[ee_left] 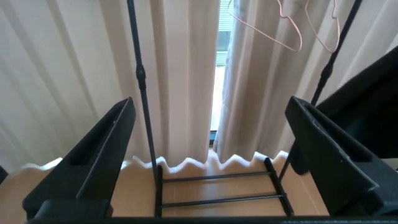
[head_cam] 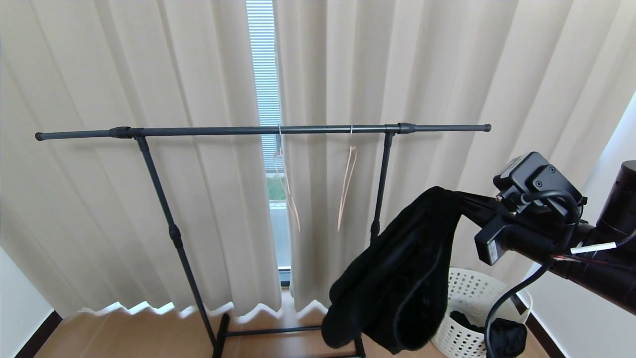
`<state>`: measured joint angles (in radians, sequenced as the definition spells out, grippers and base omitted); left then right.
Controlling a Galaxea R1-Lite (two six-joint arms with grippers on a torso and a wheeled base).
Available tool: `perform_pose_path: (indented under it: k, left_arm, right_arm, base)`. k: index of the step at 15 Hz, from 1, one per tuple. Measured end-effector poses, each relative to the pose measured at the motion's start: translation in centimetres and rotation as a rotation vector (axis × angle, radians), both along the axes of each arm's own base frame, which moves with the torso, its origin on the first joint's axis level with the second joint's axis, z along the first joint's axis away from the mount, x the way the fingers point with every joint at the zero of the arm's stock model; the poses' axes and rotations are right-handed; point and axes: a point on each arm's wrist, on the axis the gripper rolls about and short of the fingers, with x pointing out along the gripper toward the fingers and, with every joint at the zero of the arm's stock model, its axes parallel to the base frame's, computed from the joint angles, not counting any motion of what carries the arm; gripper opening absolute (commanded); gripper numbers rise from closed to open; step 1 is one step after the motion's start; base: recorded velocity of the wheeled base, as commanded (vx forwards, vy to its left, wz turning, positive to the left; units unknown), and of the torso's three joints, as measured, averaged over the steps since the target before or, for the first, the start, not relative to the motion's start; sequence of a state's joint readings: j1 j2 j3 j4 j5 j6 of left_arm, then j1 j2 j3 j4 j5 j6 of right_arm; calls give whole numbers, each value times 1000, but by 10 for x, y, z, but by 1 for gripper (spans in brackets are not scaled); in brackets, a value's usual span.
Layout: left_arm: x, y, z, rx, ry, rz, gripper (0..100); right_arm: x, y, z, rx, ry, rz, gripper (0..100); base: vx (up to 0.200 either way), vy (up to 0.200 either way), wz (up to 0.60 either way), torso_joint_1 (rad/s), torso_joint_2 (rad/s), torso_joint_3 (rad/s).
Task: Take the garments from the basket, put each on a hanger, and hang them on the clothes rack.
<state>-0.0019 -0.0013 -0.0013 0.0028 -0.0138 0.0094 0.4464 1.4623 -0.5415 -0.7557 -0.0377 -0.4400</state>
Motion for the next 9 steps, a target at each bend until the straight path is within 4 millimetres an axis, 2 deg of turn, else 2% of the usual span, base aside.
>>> perform_pose_path:
  k: [2,5,9]
  left_arm:
    - [0,0,0,0,0,0,100]
    - [0,0,0,4,-1,1,100]
    - [0,0,0,96,5,-9,100]
  right_arm:
    - [0,0,0,0,1,0,0]
    - [0,0,-1,-7,1,2,0]
    - [-2,-1,-7,-87,-6,14,0]
  base:
    - [-200,0,0,-2,0,2]
    - [0,0,0,0,0,0]
    - [0,0,0,0,0,0]
